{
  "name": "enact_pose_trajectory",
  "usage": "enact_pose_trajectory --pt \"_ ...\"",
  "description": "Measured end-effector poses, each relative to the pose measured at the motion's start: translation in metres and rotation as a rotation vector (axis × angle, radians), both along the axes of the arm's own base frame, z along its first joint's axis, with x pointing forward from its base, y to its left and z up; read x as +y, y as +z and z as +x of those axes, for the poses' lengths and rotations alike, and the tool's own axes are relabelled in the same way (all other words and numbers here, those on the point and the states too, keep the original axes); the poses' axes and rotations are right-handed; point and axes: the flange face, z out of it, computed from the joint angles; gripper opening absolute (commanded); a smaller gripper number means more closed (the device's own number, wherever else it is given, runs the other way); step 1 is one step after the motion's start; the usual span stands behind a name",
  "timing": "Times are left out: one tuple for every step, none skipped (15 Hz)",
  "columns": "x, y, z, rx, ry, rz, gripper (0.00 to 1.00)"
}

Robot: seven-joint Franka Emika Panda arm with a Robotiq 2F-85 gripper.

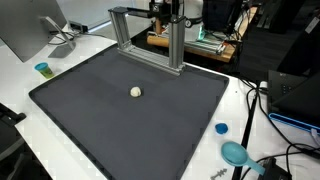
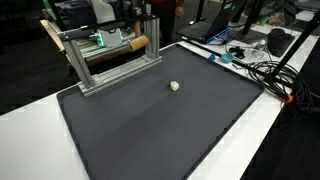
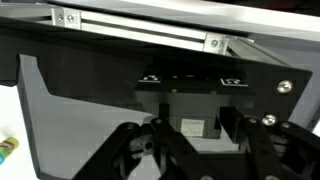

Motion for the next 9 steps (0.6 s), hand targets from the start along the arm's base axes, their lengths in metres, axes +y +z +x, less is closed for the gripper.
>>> enact_pose_trajectory --pt "-0.001 0.0 0.002 0.007 0.025 0.004 0.27" --pt "-0.003 0.001 0.004 0.012 0.045 0.009 0.26" --pt "-0.005 0.001 0.006 0.017 0.068 0.015 0.22" --pt "-0.007 0.002 0.007 0.019 0.088 0.023 0.22" --pt "-0.009 0.002 0.008 0.021 0.105 0.031 0.22" --pt "-0.011 0.002 0.009 0.022 0.119 0.038 0.22" --pt "-0.014 0.003 0.01 0.019 0.128 0.046 0.22" --pt "-0.018 0.004 0.011 0.008 0.128 0.052 0.22" --pt "-0.023 0.007 0.013 -0.013 0.118 0.058 0.22"
